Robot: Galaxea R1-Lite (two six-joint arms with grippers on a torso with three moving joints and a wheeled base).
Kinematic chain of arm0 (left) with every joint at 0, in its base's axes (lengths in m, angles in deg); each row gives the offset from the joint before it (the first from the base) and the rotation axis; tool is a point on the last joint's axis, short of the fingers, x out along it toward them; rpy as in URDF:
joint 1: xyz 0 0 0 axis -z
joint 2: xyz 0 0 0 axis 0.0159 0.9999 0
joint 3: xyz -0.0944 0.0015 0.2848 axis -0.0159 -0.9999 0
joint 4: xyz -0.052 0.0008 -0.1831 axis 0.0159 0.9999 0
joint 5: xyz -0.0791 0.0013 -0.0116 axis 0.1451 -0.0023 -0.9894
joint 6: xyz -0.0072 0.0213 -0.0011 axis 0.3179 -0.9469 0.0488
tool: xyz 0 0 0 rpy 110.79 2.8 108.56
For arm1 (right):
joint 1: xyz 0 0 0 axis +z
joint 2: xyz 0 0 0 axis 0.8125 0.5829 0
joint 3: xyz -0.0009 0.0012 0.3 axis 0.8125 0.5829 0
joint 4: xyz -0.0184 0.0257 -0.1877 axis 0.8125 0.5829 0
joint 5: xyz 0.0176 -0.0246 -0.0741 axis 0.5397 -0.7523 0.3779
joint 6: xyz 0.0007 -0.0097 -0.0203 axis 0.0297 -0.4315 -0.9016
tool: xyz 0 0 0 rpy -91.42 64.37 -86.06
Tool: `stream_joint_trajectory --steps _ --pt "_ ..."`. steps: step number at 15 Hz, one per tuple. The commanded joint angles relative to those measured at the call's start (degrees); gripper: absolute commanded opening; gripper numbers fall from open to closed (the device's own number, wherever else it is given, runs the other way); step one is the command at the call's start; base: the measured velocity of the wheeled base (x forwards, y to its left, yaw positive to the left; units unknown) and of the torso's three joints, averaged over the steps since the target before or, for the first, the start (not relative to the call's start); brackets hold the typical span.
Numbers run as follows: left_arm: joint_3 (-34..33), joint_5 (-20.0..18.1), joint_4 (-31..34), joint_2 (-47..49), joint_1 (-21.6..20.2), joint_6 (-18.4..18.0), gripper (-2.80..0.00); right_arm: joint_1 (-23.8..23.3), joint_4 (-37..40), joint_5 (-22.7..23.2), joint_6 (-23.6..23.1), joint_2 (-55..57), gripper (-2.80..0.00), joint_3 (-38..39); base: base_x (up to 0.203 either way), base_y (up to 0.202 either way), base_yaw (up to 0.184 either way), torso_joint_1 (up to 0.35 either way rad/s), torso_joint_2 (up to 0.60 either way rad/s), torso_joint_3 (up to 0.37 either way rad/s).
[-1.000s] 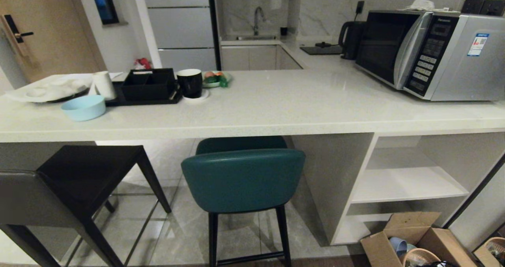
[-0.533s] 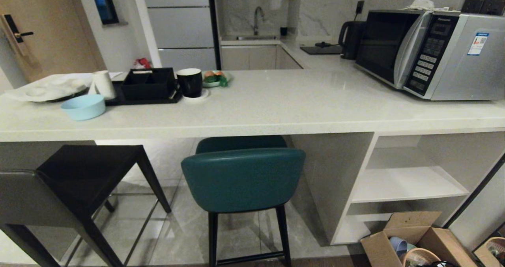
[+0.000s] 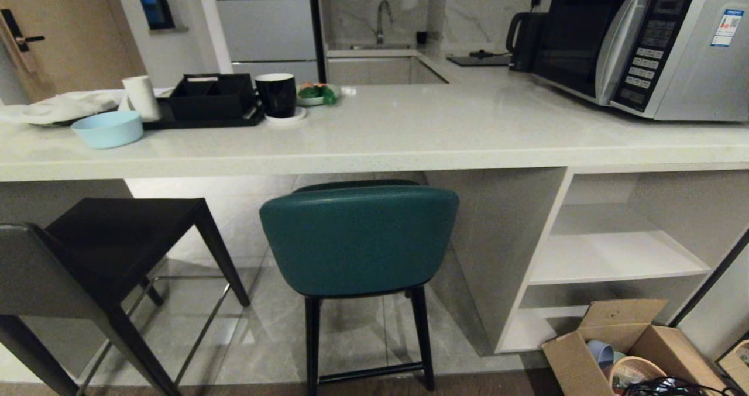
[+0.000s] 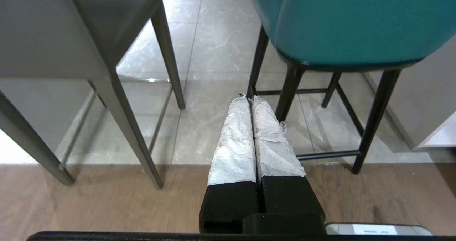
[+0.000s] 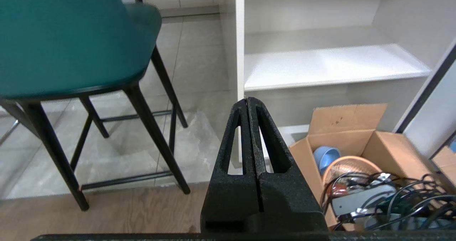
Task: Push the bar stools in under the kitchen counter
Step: Pull the blue chair out from under the dining table
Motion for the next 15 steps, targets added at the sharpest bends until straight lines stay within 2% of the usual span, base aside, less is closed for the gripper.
stream_joint_trajectory --steps 1,7,15 --pt "0.0 0.0 0.0 -0.1 0.0 0.0 -2.8 0.0 0.0 0.0 -0.1 0.1 -2.8 0.0 0.0 0.0 0.0 -0.175 0.46 0.287" --pt "0.0 -0.3 0.1 0.0 -0.1 -0.2 -2.8 0.0 0.0 0.0 0.0 0.1 -2.8 0.0 0.0 0.0 0.0 -0.149 0.44 0.282" --pt "-0.1 0.5 0.1 0.0 -0.1 0.0 -2.8 0.0 0.0 0.0 0.0 0.1 -2.8 0.0 0.0 0.0 0.0 -0.014 0.05 0.031"
